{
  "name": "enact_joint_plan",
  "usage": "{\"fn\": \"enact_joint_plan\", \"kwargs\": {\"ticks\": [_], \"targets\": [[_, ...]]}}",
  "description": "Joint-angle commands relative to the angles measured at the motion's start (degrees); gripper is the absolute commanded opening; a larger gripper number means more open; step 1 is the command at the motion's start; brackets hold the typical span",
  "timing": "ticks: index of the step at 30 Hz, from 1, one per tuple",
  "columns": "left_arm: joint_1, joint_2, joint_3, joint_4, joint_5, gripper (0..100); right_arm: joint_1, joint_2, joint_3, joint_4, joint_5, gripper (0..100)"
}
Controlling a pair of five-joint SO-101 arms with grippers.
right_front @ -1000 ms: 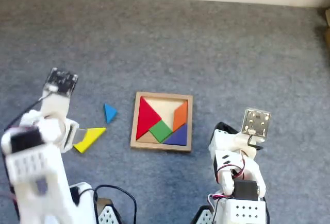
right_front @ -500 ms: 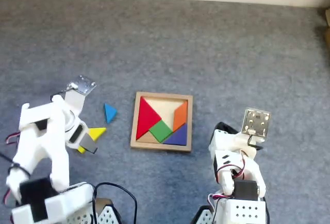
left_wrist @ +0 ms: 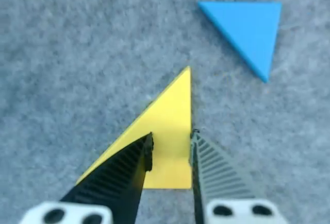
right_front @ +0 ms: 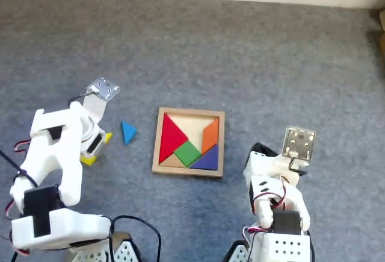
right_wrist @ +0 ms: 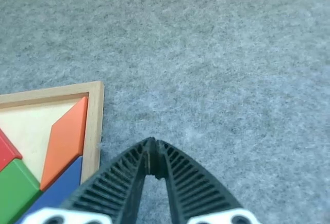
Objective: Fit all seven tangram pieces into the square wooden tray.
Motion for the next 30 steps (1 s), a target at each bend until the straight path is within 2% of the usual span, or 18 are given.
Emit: {"fn": "enact_joint_plan", "kwargs": {"ticks": [1,5,11,13,20,25,30], "targets": [[1.89,0.92,-4.09,-0.79,6.95,11,0.57,0.84,8.48,0.13,-0.18,0.4],[3.21,0.92,-10.51,1.32,15.21,12,0.57,0.84,8.48,0.13,-0.18,0.4],[6.46,0.92,-22.90,18.64,27.96,29,0.57,0.84,8.48,0.13,-0.18,0.4],[6.55,0.92,-26.68,22.86,31.21,31,0.57,0.84,8.48,0.13,-0.18,0.4],[7.34,0.92,-29.23,29.89,31.03,30,0.57,0.84,8.48,0.13,-0.18,0.4],[2.86,0.84,-29.58,31.21,32.44,30,0.57,0.84,8.48,0.13,-0.18,0.4],[-1.36,0.84,-29.23,30.95,19.69,30,0.57,0.84,8.48,0.13,-0.18,0.4]]}}
